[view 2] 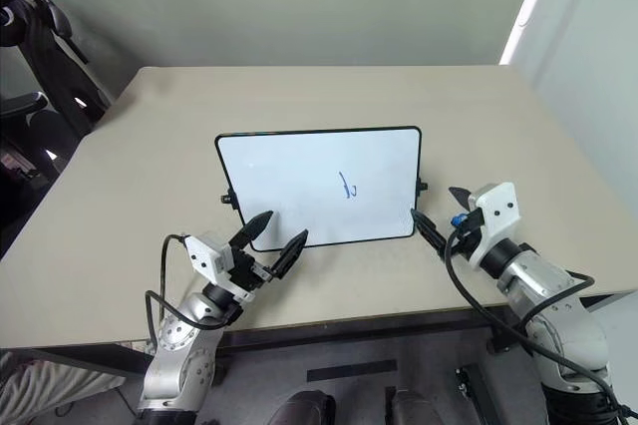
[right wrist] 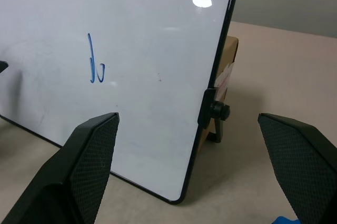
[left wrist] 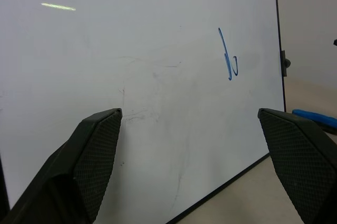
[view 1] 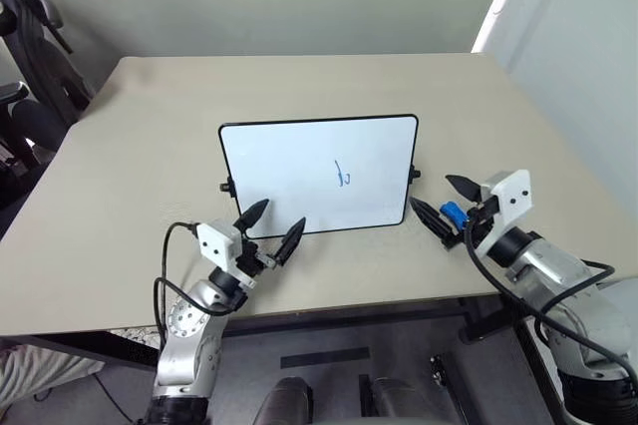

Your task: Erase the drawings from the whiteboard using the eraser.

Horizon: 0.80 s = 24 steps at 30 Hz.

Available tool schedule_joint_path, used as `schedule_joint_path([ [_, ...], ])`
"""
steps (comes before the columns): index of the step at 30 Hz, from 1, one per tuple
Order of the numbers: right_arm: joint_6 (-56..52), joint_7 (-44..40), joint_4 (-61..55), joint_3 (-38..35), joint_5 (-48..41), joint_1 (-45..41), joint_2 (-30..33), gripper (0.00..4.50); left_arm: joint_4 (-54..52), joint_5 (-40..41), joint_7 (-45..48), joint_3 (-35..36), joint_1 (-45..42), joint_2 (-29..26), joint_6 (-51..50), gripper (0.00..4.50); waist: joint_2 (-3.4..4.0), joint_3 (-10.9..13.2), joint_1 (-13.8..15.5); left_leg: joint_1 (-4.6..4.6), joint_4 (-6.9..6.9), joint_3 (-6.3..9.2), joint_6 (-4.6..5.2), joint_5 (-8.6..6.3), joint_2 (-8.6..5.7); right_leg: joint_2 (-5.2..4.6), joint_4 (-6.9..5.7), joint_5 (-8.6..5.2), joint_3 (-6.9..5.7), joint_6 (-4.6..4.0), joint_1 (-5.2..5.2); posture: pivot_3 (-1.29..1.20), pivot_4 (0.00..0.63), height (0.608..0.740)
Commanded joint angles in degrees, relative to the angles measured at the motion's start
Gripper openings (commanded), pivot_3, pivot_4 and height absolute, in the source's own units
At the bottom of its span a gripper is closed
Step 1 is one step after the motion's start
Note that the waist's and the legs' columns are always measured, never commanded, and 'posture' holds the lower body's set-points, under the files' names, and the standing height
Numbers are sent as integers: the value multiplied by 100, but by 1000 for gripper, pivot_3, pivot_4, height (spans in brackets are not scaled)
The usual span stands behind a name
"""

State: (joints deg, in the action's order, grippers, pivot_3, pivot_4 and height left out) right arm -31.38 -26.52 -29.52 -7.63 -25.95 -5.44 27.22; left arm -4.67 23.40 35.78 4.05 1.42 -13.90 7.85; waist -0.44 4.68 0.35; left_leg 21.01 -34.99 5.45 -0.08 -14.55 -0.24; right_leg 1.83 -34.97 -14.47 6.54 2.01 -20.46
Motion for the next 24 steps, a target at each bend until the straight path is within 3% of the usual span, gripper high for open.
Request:
schedule_joint_path([
  [1, 155, -83, -12, -89, -77, -168, 9, 4475, -342, -8, -54, 17, 45, 3, 45, 4500, 1, 0, -1, 0, 0, 0, 0, 0, 0, 0, 0, 0, 0, 0, 0, 0, 150, 740],
  [24, 69, -320, 215, -269, -300, -156, 211, 4475, -653, -113, -207, -99, 288, 120, 98, 4500, 0, 0, 1, 0, 0, 0, -1, 0, 0, 0, -3, -14, 0, -20, 0, 0, 150, 740],
])
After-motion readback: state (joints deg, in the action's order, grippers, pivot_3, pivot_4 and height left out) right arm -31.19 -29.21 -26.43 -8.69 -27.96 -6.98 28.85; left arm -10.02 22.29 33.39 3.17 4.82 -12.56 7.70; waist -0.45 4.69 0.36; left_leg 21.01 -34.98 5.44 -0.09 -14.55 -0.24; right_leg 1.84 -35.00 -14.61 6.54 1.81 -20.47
